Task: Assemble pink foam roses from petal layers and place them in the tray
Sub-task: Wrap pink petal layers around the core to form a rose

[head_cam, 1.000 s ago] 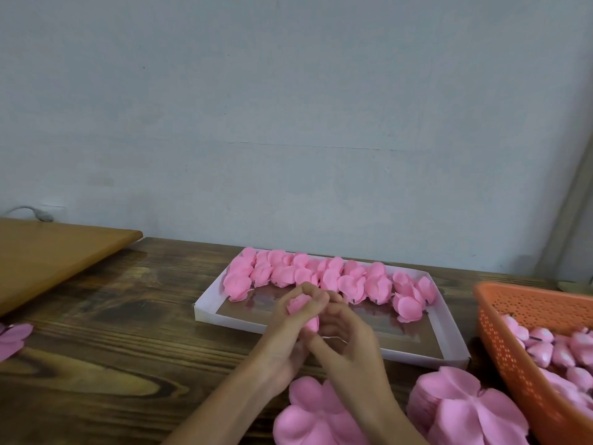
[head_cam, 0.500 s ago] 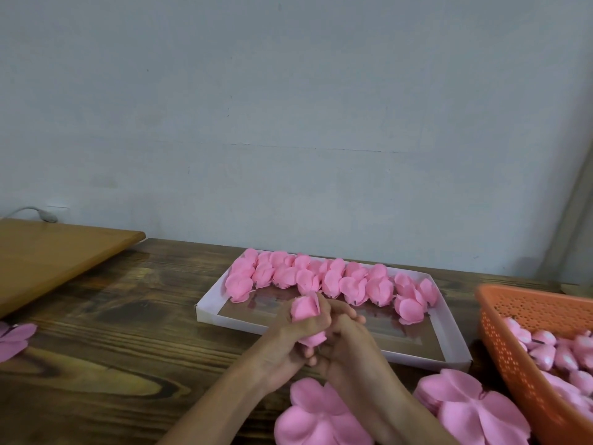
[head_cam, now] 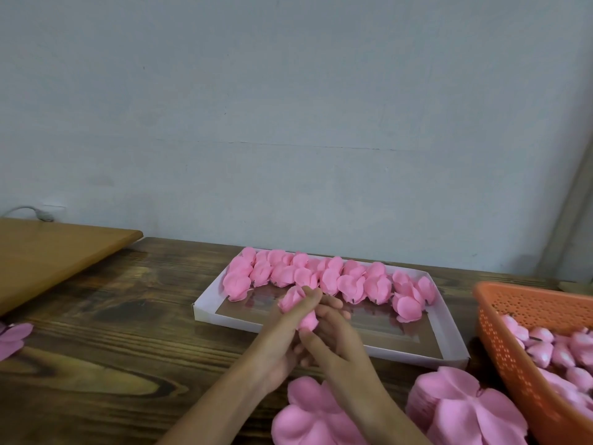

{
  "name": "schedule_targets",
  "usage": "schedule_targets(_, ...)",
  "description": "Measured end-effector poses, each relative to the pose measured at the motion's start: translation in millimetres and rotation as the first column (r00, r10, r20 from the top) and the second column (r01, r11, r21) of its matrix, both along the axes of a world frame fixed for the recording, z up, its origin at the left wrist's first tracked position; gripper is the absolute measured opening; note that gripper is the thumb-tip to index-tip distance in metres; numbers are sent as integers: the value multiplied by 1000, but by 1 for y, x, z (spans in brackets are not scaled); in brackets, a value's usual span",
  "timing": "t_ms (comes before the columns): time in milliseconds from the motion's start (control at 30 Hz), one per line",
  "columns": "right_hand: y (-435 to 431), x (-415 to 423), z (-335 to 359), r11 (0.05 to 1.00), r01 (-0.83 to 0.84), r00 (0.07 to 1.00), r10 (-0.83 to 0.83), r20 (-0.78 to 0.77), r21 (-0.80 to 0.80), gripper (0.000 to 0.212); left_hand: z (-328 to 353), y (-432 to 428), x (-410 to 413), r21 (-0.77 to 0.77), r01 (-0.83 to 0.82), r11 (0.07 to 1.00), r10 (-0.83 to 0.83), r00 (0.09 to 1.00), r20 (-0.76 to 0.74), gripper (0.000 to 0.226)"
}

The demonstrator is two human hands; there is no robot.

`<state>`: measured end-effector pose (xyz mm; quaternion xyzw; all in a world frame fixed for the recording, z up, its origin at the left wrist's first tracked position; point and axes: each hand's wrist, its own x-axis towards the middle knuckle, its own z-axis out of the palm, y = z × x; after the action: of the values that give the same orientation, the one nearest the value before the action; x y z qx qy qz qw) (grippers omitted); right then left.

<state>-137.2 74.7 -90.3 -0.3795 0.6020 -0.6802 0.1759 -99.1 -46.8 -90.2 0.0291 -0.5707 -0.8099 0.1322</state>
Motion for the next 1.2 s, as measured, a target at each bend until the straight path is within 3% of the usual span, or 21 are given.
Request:
schedule_targets(167, 2, -3, -5, 993, 114, 968, -103, -228, 36, 43, 1, 0, 1, -55, 15, 998, -18, 998, -62, 56)
schedule_targets(267, 8, -3, -6, 940, 335, 787, -245, -567, 58, 35, 0, -1, -1, 0, -25, 1000, 25, 994, -107, 43)
schedule_targets(333, 10, -7, -2, 893, 451, 675, -349, -651, -12, 38, 0, -4, -4, -3, -166, 986, 164, 975, -152, 20)
schedule_targets(400, 13, -15, 4, 869, 487, 613, -412, -674, -88, 37, -1, -9, -9, -126, -357, 926, 335, 927, -167, 22)
schedule_targets(467, 15, -18, 9, 873, 476, 527, -381, -760, -108, 37, -5, -13, -13, -254, -452, 855, 423, 891, -165, 35)
schedule_targets(567, 17, -17, 10, 902, 429, 433, -246, -867, -42, 60, -12, -10, -17, -330, -455, 827, 399, 889, -226, 38)
schedule_targets(800, 17, -18, 4, 909, 411, 462, -149, -874, 62, 69, -20, -7, -20, -350, -378, 857, 320, 923, -213, 26)
schedule_targets(933, 16, -18, 4, 896, 434, 462, -135, -877, 91, 70, -20, -8, -20, -365, -363, 858, 310, 930, -196, 43)
schedule_targets(1200, 15, -18, 2, 899, 435, 493, -181, -851, 61, 63, -17, -4, -18, -371, -360, 856, 315, 932, -178, 41)
